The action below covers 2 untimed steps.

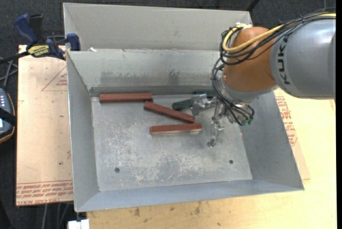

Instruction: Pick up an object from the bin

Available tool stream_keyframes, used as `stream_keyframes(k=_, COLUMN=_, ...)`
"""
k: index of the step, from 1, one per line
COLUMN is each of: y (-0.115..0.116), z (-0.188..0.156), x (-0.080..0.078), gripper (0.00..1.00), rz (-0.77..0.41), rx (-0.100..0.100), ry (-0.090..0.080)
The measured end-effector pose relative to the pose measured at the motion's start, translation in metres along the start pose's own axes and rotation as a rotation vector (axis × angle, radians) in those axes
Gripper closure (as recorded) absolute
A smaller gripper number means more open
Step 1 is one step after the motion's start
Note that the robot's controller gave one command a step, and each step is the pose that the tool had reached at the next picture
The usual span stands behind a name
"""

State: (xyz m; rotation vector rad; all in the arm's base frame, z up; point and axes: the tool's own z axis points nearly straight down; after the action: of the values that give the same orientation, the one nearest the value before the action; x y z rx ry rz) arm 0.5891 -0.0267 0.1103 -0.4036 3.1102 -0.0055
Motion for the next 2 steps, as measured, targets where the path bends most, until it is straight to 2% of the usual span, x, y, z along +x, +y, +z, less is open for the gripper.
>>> stream_keyframes(k=1, y=0.0692, z=0.0366, x=-0.0419, gripper=1.00, rz=0.066, rx=-0.006, ry=-0.004)
stream_keyframes(k=2, y=0.0692, z=0.0366, x=-0.0419, gripper=1.00, rz=0.066, rx=-0.006, ry=-0.004)
